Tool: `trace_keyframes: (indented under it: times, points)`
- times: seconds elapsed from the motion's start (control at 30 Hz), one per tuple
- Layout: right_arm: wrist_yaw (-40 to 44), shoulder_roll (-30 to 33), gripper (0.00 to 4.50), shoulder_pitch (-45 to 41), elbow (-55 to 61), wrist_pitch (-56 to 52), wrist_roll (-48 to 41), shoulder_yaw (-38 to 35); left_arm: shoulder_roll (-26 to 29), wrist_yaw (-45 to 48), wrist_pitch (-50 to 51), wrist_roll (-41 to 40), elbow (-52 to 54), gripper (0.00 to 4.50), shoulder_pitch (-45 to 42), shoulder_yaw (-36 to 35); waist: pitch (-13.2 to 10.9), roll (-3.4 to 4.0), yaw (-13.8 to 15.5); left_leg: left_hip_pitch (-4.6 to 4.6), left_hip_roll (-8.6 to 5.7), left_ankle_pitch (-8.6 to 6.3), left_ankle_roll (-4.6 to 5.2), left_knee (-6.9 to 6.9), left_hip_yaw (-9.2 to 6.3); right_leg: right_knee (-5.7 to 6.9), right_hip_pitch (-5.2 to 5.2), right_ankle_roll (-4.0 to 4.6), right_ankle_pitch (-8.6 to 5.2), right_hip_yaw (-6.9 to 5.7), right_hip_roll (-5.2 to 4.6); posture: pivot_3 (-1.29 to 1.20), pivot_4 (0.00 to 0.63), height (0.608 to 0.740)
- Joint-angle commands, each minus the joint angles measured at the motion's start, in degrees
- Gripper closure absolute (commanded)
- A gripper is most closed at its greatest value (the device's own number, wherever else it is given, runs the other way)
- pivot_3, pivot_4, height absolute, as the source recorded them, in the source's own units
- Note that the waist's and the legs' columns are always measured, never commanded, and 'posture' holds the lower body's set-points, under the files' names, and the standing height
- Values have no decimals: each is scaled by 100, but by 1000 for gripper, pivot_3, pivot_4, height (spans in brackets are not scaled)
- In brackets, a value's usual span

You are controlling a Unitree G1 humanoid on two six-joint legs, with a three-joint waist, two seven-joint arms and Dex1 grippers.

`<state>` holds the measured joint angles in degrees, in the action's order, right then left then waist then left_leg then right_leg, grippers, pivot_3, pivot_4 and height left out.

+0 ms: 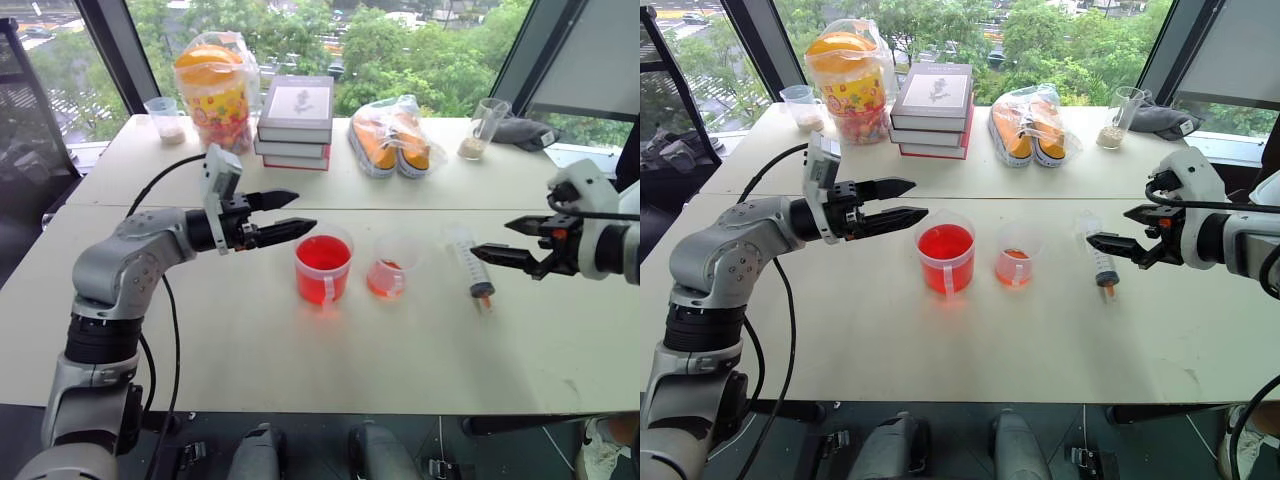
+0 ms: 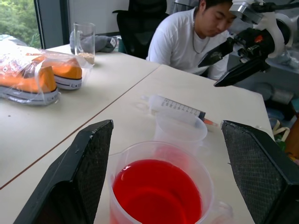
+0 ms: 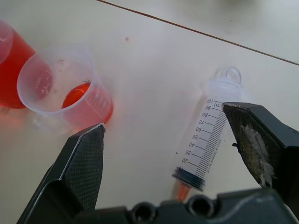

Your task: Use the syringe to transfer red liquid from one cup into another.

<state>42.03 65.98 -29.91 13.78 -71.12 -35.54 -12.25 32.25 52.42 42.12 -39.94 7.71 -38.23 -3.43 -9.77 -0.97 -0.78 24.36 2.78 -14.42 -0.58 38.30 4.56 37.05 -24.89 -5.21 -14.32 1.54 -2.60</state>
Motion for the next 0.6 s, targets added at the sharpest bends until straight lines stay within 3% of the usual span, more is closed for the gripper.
trace_keyframes:
  times: [0.03,0.27,0.43,0.6]
  points:
    - [-39,142,92,-707,-763,-160,308,435,-89,10,-140,1,79,696,-112,6,0,0,-6,0,0,0,0,1,0,0,0,1,-1,0,0,0,150,740]
    - [478,-261,92,-2579,-3263,-194,1281,2252,-440,-42,-313,82,162,696,72,194,0,0,-19,2,0,0,0,-4,8,-1,-8,5,-2,4,2,0,150,740]
    - [990,-926,92,-3643,-5129,-45,1883,2980,-547,-89,-382,100,172,696,118,188,-1,1,-18,8,0,0,0,-7,10,2,-18,-9,6,5,3,0,150,740]
    - [1454,-1435,92,-4144,-6290,551,2478,3385,-539,-170,-362,75,359,696,261,170,-1,2,-11,12,0,0,0,-8,14,1,-20,-11,7,4,2,0,150,740]
